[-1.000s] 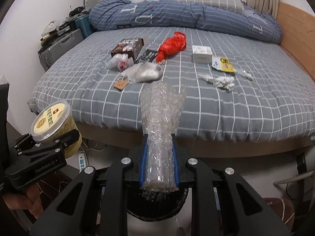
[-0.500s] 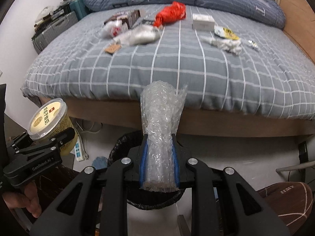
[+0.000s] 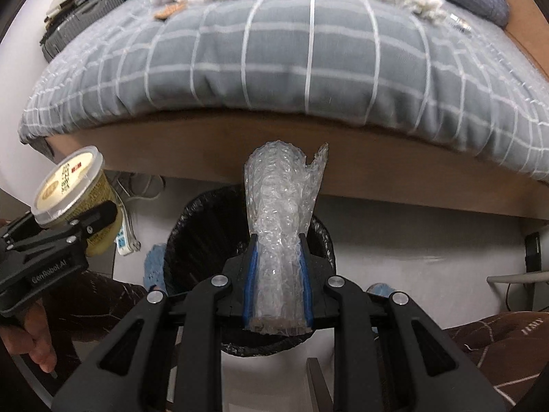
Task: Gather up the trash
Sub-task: 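Carry the yogurt cup and bubble wrap down over the black trash bin, then open the right tool to drop the bubble wrap while the left tool drops the yogurt cup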
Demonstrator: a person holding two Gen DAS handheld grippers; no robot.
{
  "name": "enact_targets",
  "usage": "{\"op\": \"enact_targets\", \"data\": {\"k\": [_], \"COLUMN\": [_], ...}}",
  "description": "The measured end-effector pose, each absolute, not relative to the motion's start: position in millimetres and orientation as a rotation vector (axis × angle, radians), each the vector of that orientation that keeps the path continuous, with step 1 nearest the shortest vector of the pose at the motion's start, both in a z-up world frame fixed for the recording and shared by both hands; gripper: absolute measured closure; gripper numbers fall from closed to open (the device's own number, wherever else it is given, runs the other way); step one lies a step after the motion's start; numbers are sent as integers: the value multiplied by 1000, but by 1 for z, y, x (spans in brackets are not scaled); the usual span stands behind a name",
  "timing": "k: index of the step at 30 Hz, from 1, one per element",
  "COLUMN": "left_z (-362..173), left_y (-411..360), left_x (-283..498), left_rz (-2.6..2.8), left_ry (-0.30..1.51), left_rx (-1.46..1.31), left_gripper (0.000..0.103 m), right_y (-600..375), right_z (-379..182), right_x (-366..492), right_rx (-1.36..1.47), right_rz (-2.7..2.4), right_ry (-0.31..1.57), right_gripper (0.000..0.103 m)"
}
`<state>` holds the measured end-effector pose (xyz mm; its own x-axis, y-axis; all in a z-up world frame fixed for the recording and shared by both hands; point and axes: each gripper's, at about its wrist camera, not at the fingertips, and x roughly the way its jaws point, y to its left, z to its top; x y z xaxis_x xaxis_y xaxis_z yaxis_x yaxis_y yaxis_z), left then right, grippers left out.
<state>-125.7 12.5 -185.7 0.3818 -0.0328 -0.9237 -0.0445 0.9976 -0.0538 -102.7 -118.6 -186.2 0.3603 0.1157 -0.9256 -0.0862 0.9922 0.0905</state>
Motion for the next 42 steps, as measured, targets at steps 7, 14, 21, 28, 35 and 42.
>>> {"op": "enact_targets", "data": {"k": [7,14,21,28,35,42], "left_z": [-220,-237,-246,-257,-267,-272], "left_y": [15,35,55,36,-2,-45], "left_x": [-119,-122,-126,-121,-115,-113], "left_rz": [7,28,71,26,-44,-126], "left_ry": [1217,1248,1276,1305,1332,1349], "left_rx": [-91,-106,-129,-131,-87,-46], "left_gripper": [31,31,31,31,31,31], "right_y": [-108,-89,-64,-89,-133,-181], "right_z": [-214,-236,-247,-245,-241,-236], "right_x": [-98,-90,-87,-93,-99,-108], "right_rx": [12,-7,-28,-20,13,55], "right_rz": [137,170,217,160,55,-64], "right_ry": [1243,1295,1296,1278,1253,1235], "right_gripper": [83,82,69,35,13,9]}}
